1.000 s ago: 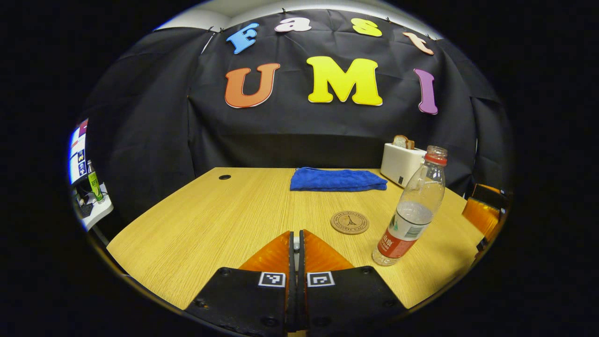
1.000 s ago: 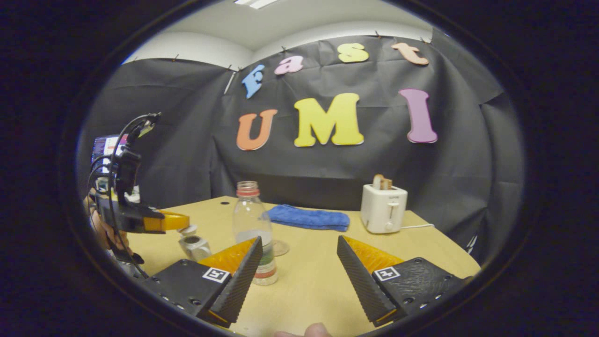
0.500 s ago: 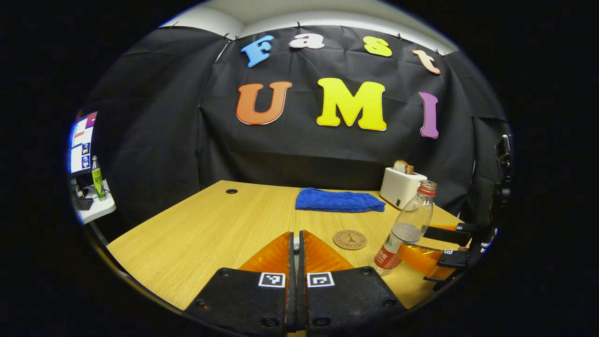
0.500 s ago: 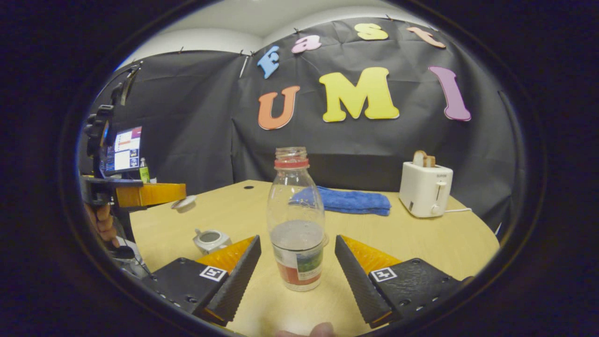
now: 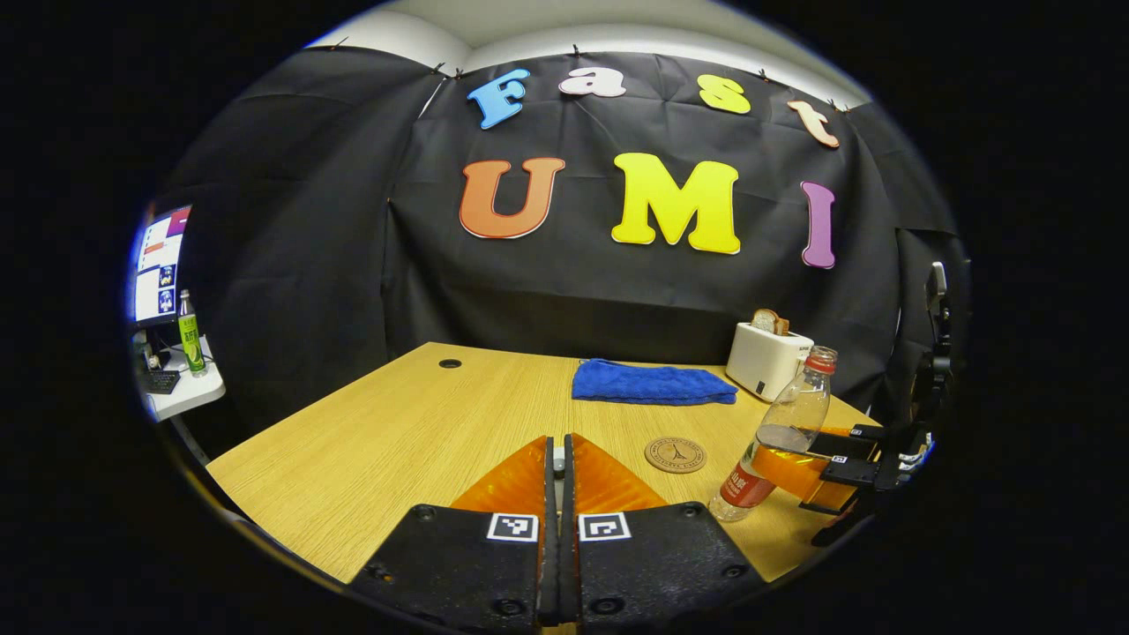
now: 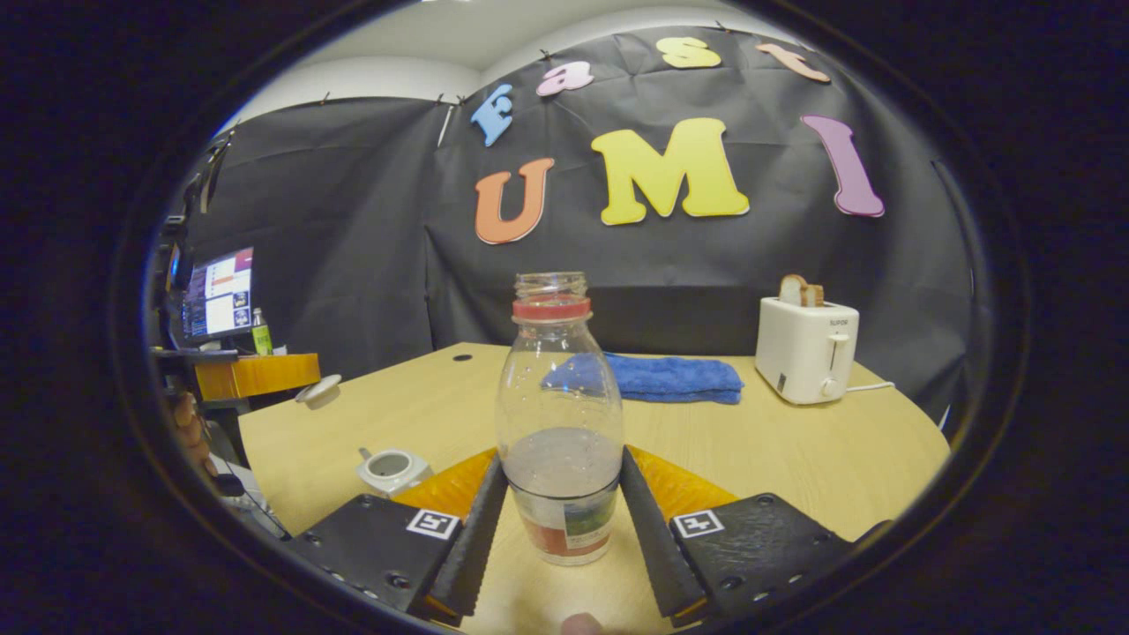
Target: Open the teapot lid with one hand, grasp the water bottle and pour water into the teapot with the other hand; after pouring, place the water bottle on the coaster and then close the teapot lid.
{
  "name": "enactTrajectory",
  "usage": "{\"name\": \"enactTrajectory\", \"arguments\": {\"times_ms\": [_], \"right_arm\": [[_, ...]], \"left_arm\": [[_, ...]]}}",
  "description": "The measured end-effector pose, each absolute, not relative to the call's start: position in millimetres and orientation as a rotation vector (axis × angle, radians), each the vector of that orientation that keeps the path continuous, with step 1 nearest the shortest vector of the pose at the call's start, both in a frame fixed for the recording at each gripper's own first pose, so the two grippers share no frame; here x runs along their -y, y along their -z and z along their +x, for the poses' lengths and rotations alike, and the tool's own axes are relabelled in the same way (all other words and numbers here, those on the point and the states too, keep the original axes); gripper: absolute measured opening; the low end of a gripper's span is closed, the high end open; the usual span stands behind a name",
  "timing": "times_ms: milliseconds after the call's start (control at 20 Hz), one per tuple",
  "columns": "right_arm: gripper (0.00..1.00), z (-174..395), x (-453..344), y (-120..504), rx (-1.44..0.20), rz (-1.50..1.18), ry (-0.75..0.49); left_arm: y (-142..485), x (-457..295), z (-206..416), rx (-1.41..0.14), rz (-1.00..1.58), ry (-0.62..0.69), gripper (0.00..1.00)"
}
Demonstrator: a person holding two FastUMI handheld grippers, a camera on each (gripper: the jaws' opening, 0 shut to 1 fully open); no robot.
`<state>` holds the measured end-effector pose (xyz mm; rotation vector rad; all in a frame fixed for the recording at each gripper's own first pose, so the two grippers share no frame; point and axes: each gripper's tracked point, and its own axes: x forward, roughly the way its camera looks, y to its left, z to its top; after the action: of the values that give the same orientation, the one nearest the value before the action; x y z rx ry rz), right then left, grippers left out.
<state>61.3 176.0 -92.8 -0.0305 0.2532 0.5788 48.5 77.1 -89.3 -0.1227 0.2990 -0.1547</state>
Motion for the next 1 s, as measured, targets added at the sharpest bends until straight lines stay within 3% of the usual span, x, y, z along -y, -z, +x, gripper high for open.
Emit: {"name": "enactTrajectory", "arguments": {"times_ms": [650,1000], "right_arm": [[0.7,83.2,-182.8,65.0,0.016,-0.932,-0.438],[0.7,87.1,-208.9,71.9,0.175,-1.275,-0.407]], "left_arm": [[83.0,-108.2,50.3,-0.264,-0.128,0.162,0.03],[86.4,-119.9,51.8,-0.27,-0.112,0.156,0.03]]}}
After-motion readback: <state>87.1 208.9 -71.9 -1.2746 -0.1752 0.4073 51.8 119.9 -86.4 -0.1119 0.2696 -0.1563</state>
